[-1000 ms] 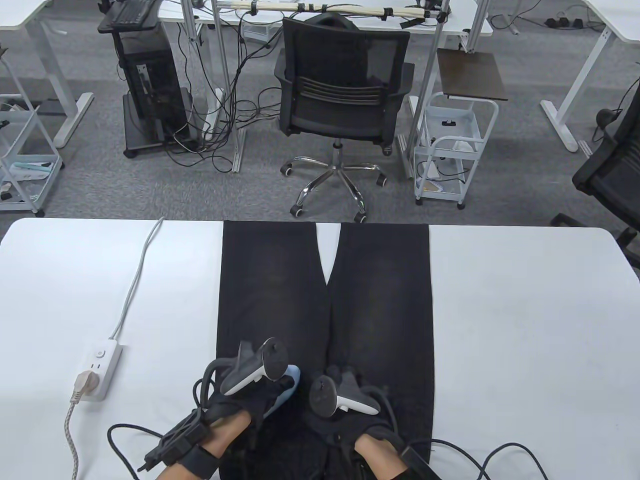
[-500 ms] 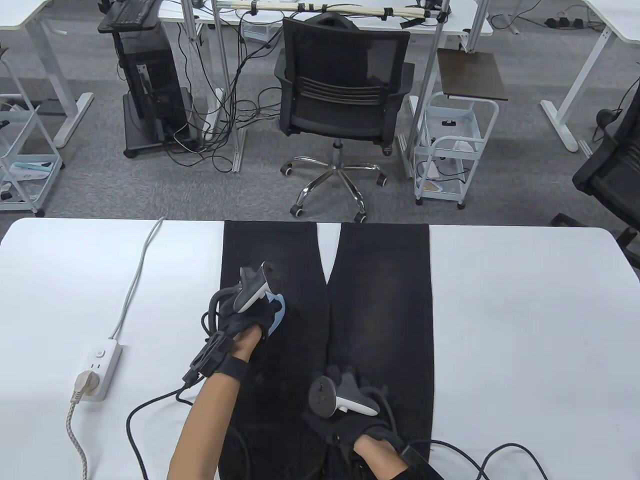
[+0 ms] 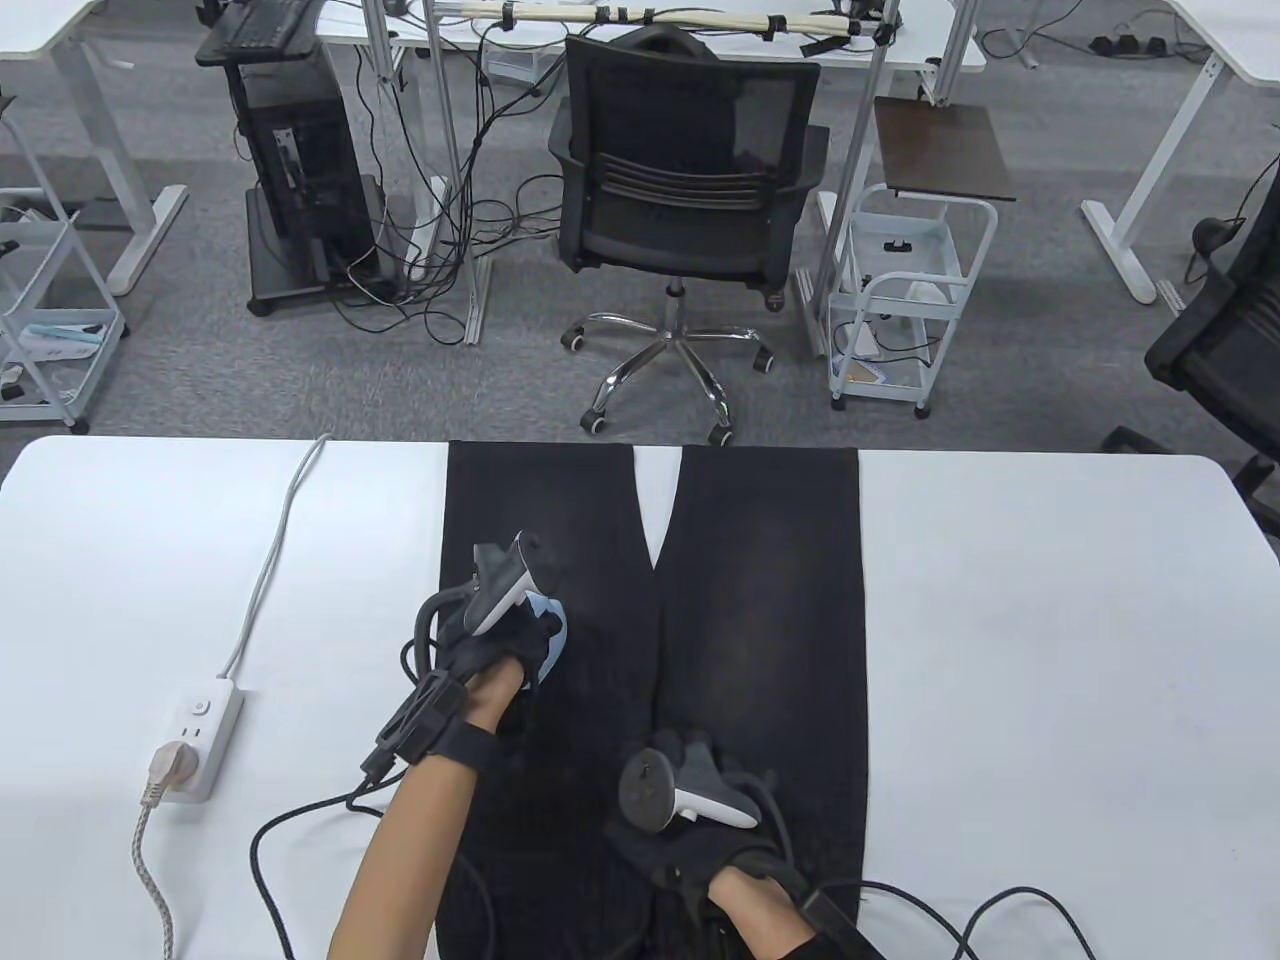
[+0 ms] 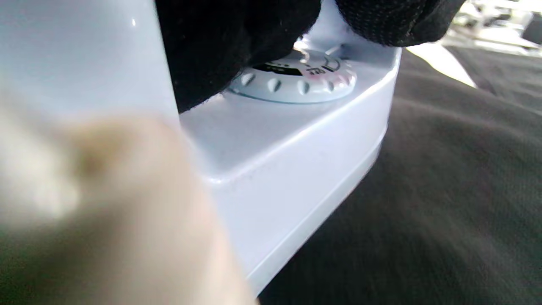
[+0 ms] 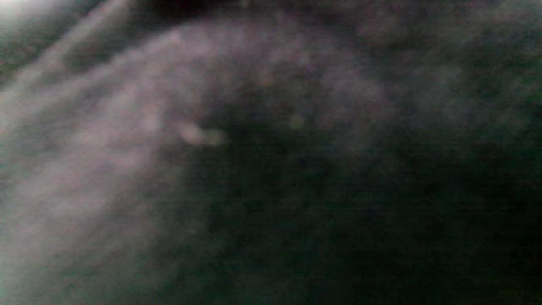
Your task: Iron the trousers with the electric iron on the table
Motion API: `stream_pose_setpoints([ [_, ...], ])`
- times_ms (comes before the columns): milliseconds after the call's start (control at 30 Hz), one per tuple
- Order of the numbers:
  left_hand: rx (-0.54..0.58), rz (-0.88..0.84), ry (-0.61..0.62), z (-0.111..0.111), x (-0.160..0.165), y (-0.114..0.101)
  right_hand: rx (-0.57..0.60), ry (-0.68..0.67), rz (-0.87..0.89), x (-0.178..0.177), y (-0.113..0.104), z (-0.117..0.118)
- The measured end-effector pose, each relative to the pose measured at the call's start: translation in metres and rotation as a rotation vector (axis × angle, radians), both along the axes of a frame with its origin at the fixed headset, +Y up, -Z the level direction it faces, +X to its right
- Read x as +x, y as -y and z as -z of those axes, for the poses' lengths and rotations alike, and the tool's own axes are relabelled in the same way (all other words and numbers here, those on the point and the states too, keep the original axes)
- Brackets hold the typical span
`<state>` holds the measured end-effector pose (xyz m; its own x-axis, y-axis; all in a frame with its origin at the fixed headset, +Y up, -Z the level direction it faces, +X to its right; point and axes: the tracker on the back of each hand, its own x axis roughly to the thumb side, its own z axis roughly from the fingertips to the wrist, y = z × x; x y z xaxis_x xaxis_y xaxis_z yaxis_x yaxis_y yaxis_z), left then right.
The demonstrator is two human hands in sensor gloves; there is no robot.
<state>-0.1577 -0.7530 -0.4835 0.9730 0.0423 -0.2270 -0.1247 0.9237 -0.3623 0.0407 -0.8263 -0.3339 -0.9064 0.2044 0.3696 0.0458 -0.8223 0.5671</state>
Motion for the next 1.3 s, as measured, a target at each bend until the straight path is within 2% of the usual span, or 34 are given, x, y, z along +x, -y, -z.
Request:
stream_pose_setpoints([
  [67, -0.012, -0.002, 0.032, -0.014, 0.003, 0.0, 0.002, 0.001, -0.001, 0.0, 0.0, 0.0],
  [300, -0.062, 0.01, 0.242, -0.101, 0.02, -0.003, 0.0, 0.01, 0.011, 0.002, 0.0, 0.001],
  [400, -0.043, -0.001, 0.273, -0.134, 0.02, -0.002, -0.003, 0.013, 0.017, 0.003, 0.0, 0.002],
  [467, -0.016, -0.03, 0.288, -0.153, 0.019, 0.0, 0.0, 0.015, 0.018, 0.003, 0.0, 0.002],
  [533, -0.002, 0.022, 0.325, -0.168, 0.021, -0.001, 0.002, 0.015, 0.018, 0.004, 0.0, 0.002],
  [600, 0.019, 0.032, 0.339, -0.175, 0.022, -0.001, 0.004, 0.015, 0.017, 0.004, 0.0, 0.002],
  [733, 0.005, 0.011, 0.32, -0.16, 0.018, -0.001, 0.001, 0.009, 0.008, 0.004, 0.0, 0.002],
  [800, 0.03, 0.017, 0.288, -0.143, 0.016, 0.0, -0.001, 0.007, 0.002, 0.003, 0.0, 0.002],
  [900, 0.064, 0.051, 0.243, -0.108, 0.018, -0.001, -0.003, 0.008, -0.001, 0.003, 0.0, 0.002],
  [1000, 0.002, 0.076, 0.196, -0.065, 0.019, -0.001, -0.003, 0.007, -0.004, 0.002, 0.0, 0.001],
  [1100, 0.015, 0.049, 0.117, -0.028, 0.015, 0.0, -0.005, 0.005, -0.006, 0.002, 0.001, 0.001],
  [1167, 0.052, 0.083, 0.067, -0.007, 0.013, 0.0, -0.004, 0.005, -0.005, 0.002, 0.001, 0.001],
  [1300, 0.036, 0.069, -0.022, 0.031, 0.003, 0.0, -0.006, 0.002, -0.004, 0.001, 0.001, 0.001],
])
